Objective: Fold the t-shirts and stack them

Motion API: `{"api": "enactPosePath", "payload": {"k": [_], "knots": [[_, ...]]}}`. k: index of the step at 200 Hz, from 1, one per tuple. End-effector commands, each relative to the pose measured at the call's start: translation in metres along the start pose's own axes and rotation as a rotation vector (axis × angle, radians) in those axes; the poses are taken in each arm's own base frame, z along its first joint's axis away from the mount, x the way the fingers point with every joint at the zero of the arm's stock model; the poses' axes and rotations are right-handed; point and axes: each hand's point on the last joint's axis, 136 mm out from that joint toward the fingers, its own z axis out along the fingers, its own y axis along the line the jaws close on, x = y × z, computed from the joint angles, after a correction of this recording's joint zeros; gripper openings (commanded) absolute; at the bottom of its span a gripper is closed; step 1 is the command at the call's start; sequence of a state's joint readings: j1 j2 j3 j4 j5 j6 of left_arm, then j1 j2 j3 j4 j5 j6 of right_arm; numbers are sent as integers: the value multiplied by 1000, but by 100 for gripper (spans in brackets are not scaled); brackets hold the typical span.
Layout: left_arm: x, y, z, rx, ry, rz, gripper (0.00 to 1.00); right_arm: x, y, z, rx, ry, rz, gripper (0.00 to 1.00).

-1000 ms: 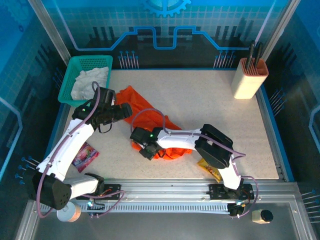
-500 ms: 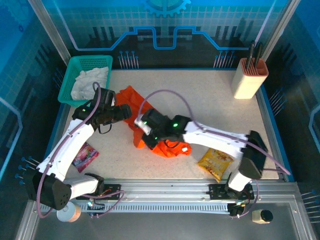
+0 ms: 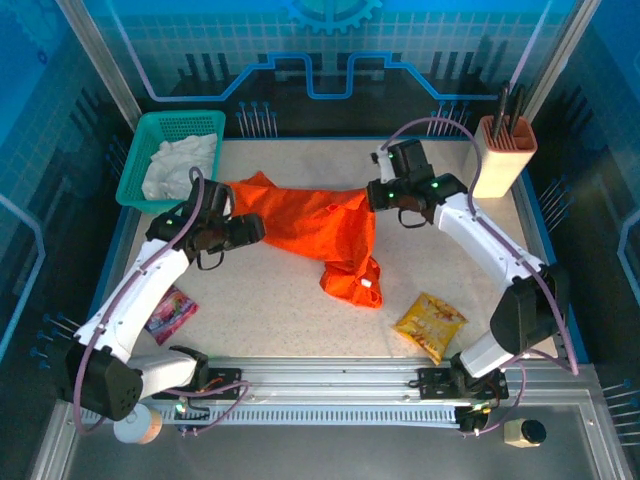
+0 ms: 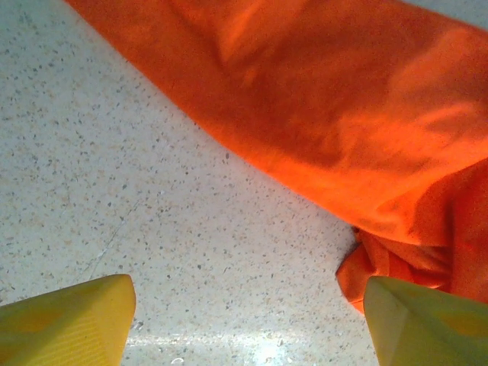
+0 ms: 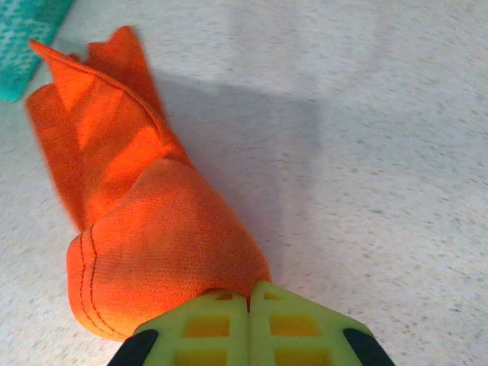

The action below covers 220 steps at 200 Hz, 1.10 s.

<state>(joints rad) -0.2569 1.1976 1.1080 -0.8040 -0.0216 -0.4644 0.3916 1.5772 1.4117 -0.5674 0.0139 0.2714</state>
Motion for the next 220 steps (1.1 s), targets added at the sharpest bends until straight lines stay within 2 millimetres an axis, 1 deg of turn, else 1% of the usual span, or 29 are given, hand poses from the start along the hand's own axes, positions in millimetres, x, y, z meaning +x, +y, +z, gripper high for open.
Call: {"api": "enactPosePath", "payload": {"k": [1,33,53,65,80,99,113,117,123,132,138,144,152,161,175,187,198,209,218,220], "knots": [[9,1,6,12,43,12,79,3,-26,20,30,29,89,0],[15,0,18,2,76,19,79,11,-78,43,154,42,206,0],[19,0,27,-10,100,27,80,18,-106,50,256,37,255,0],[22,-1,33,-17,115,32,80,21,-120,51,312,34,276,0],[25,-2,39,-23,131,32,80,32,-139,56,398,58,305,0],[28,-2,46,-33,141,36,79,48,-155,62,477,104,331,0],[29,-1,50,-40,149,37,79,60,-157,70,489,147,334,0],[29,-1,51,-44,151,37,80,61,-157,71,483,153,334,5],[29,1,54,-52,154,37,80,64,-154,74,470,165,329,14],[29,2,56,-64,159,39,79,65,-147,74,449,171,314,38],[29,4,58,-73,162,39,80,63,-143,72,440,169,296,51],[28,5,60,-82,163,39,79,60,-137,69,433,163,274,60],[28,7,61,-97,164,40,79,52,-126,64,413,147,225,67],[26,10,63,-116,158,39,79,44,-109,59,386,129,157,72],[22,14,64,-146,141,33,79,28,-79,49,348,96,33,76],[18,17,64,-161,125,26,79,20,-46,48,286,85,-78,78],[15,18,63,-168,111,15,79,16,-16,50,211,91,-156,78],[12,19,63,-170,100,0,79,16,12,60,129,113,-215,77],[11,21,62,-175,93,-14,78,15,31,69,76,127,-257,76],[11,21,62,-177,91,-18,78,15,33,70,70,129,-261,75]]}}
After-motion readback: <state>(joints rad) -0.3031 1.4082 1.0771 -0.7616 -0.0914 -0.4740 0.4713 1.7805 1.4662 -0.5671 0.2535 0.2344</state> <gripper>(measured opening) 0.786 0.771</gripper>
